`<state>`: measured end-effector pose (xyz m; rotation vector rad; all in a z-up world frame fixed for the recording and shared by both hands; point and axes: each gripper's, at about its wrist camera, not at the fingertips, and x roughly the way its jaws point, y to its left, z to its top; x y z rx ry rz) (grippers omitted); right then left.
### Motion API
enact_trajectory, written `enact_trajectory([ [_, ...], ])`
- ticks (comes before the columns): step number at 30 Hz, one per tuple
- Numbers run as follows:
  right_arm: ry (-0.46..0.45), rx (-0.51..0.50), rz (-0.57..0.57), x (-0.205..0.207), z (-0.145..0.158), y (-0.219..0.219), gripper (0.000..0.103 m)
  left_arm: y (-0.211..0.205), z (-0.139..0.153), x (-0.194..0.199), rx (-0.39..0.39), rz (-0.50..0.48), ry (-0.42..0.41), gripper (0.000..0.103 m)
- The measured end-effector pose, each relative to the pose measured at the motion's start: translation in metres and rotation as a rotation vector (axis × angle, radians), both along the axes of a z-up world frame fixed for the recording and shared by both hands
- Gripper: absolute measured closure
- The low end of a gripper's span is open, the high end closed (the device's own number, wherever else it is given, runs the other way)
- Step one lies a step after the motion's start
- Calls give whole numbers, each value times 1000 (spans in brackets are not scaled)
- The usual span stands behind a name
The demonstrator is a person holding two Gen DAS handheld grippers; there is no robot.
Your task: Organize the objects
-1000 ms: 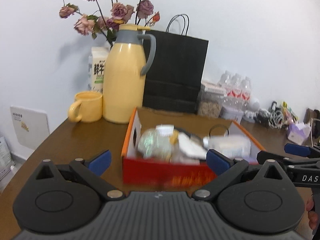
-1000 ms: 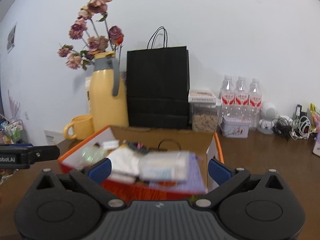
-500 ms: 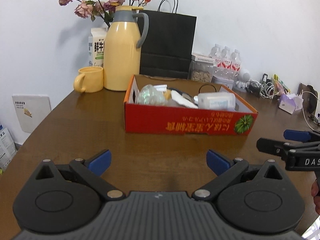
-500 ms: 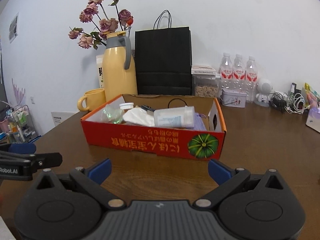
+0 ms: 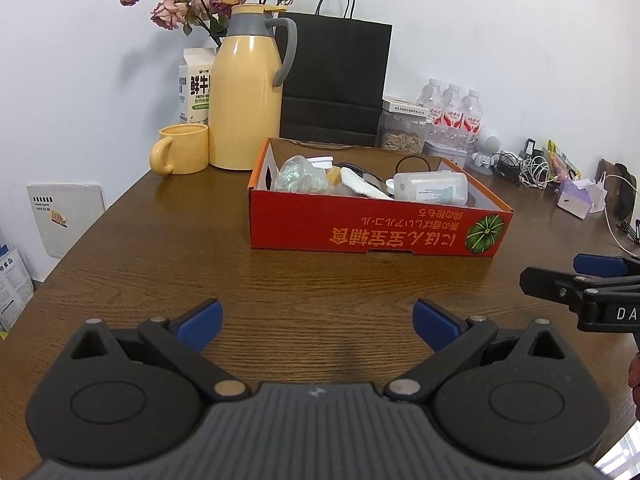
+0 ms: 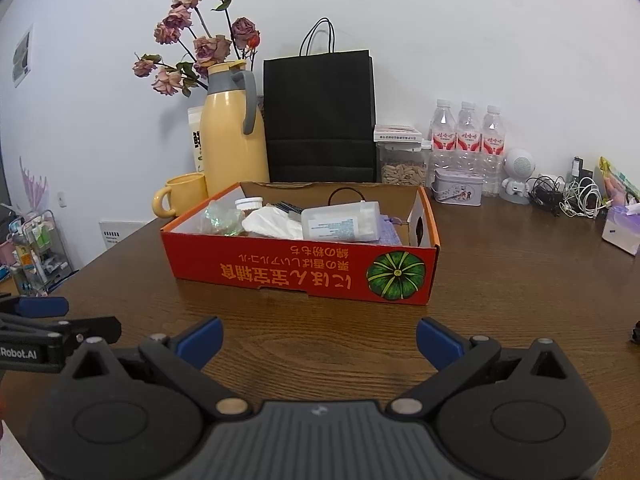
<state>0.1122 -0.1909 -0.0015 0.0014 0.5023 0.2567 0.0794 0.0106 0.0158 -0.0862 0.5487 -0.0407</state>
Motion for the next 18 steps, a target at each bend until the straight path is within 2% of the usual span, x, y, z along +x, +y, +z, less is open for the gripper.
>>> enact_trajectory([
  [18, 0, 1, -1, 0, 0, 0, 0, -1, 2, 0, 1, -4, -7, 0],
])
